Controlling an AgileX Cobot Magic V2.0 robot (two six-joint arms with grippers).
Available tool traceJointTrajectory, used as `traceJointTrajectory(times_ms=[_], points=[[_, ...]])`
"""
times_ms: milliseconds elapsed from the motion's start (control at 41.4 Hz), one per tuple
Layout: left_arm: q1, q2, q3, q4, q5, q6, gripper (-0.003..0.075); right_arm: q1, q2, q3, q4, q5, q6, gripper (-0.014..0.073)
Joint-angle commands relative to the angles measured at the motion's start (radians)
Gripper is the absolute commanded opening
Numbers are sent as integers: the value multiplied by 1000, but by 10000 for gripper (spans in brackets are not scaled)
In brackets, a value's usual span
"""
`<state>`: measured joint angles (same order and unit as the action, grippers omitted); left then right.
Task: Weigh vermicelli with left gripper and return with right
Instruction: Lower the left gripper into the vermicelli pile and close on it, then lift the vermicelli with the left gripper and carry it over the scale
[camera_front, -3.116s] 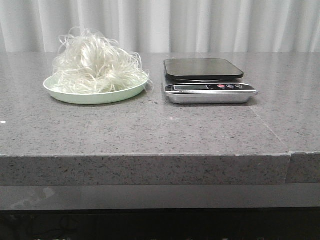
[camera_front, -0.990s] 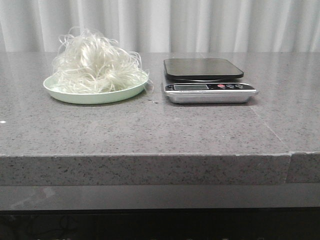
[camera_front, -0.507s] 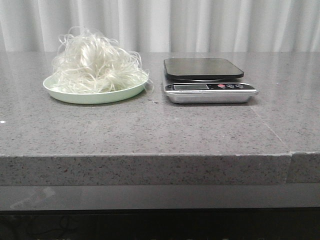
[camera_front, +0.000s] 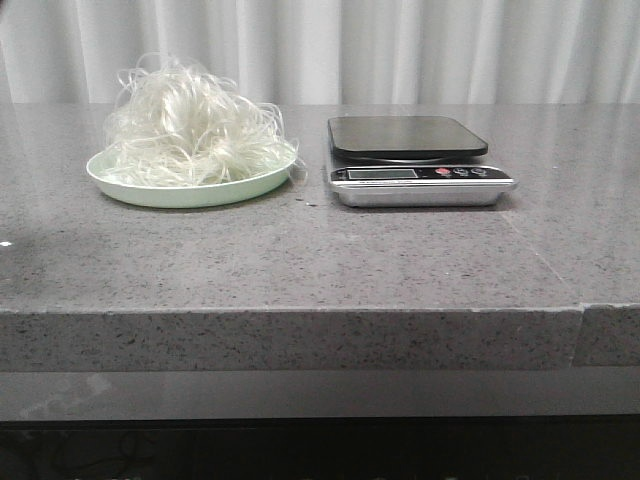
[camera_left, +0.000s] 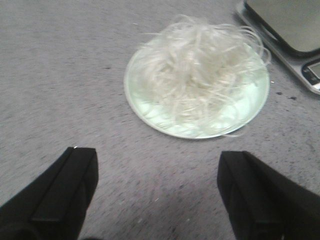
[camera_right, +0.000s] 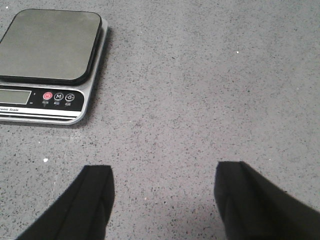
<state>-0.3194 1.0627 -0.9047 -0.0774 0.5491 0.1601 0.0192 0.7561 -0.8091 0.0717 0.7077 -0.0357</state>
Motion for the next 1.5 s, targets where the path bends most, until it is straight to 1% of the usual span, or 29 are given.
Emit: traceJointTrajectory(times_ms=[0,97,290,507,725,773,821,1014,1184,1304,1473], points=[[-43,75,-77,-12,-86,1,557,-4,4,-33,2,-60,-7,537],[-61,161,-127,-12,-93,1,557,-4,4,-33,2,-60,-7,537],[-61,322,-210,-12,-141,1,557,-4,4,-33,2,-60,-7,537],[-59,474,-272,0,-243,1,557,-4,4,-33,2,-60,-7,537],[-59,567,-305,0,-327,1,553,-4,4,-33,2,-60,-7,537],[-59,580,-305,0,-339,1,538,-4,4,-33,2,-60,-7,537],[-59,587,-305,0,-346,1,506,-4,4,-33,2,-60,-7,537],[-59,592,-305,0,-346,1,317,-4,4,-33,2,-60,-7,537],[-59,590,-305,-4,-346,1,201,-4,4,-33,2,-60,-7,537],[-59,581,-305,-4,-339,1,146,-4,4,-33,3,-60,-7,537],[-61,544,-305,-6,-339,1,145,-4,4,-33,6,-60,-7,537]])
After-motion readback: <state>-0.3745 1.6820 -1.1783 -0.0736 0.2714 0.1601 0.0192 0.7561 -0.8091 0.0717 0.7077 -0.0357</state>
